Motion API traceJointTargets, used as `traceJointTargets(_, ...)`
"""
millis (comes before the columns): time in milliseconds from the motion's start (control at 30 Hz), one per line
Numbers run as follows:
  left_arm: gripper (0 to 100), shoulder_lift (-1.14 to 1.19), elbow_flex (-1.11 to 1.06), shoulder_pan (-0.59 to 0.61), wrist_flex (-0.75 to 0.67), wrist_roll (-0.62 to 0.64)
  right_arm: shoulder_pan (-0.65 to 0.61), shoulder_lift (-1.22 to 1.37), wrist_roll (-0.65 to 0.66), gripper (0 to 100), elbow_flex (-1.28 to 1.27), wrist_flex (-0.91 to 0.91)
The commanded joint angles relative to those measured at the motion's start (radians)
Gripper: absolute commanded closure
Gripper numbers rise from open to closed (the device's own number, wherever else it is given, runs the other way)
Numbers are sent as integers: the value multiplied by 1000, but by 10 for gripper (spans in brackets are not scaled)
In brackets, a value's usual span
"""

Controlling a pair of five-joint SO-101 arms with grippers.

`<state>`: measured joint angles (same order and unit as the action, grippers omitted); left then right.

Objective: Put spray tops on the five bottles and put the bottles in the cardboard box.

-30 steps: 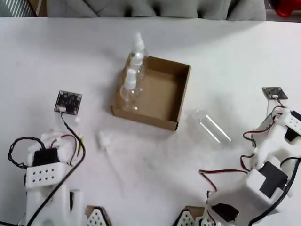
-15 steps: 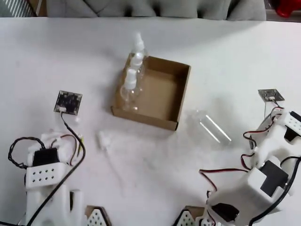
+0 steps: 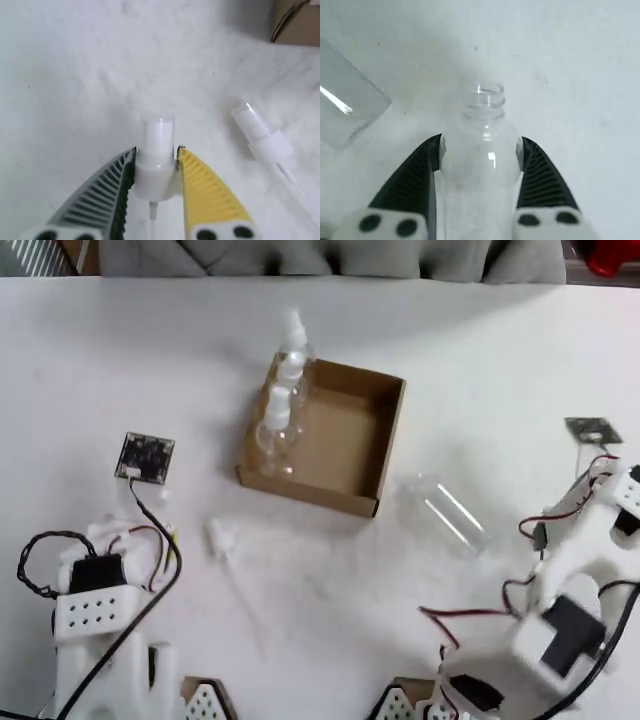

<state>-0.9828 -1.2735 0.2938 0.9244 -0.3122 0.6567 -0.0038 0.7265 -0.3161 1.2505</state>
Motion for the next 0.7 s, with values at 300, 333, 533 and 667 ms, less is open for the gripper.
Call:
traceJointTargets(300, 980, -30, 8, -12, -20, -9, -183, -438, -183, 981, 48, 182)
traceJointTargets(333, 980, -30, 8, -12, -20, -9, -216, -453, -181, 981, 48, 182)
traceJointTargets(533, 980, -30, 8, -12, -20, -8, -450, -558, -183, 982, 55, 179)
traceJointTargets(667, 980, -30, 8, -10, -20, -8, -608, -665, -270, 982, 46, 173)
